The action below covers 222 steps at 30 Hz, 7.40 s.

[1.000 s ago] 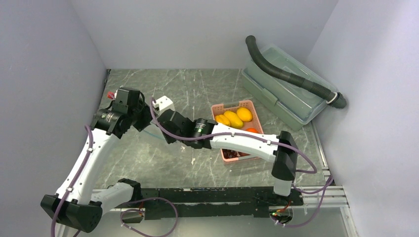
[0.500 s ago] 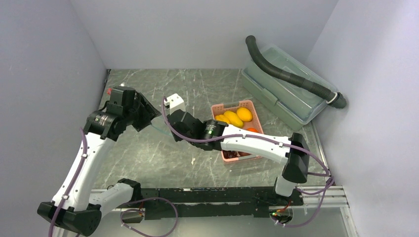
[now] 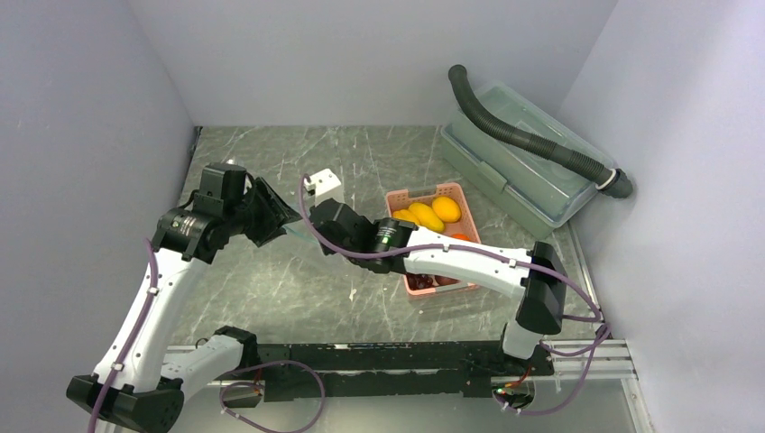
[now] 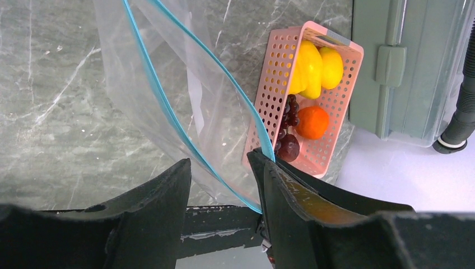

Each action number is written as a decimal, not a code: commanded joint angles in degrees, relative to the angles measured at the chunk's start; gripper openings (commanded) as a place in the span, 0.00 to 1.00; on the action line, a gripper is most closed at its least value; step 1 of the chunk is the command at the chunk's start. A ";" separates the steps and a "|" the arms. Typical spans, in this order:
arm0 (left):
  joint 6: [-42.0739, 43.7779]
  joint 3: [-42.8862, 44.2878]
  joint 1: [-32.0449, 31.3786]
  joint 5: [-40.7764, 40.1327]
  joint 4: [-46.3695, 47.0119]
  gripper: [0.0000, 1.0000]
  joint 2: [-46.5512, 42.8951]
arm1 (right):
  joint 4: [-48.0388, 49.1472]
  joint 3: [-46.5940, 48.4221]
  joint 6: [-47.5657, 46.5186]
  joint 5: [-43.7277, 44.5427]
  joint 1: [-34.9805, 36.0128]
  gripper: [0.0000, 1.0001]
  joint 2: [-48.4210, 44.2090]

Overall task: Place the food in the zip-top bag and seal the zipper
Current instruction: Adjust the zipper on the food storage bag, then open the zipper of the food storage bag.

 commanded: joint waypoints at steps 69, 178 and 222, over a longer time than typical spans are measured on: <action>22.30 7.97 -0.34 0.22 -2.27 0.00 13.13 | 10.81 -7.74 -0.19 -2.53 0.00 0.63 -13.41; 38.53 24.89 -8.43 -31.19 -7.02 0.00 23.52 | 17.92 -20.01 13.76 -7.69 -16.05 0.00 0.11; 41.86 11.01 -11.64 -27.46 4.35 0.00 19.74 | 13.45 -14.15 8.17 -15.52 -16.52 0.53 -13.37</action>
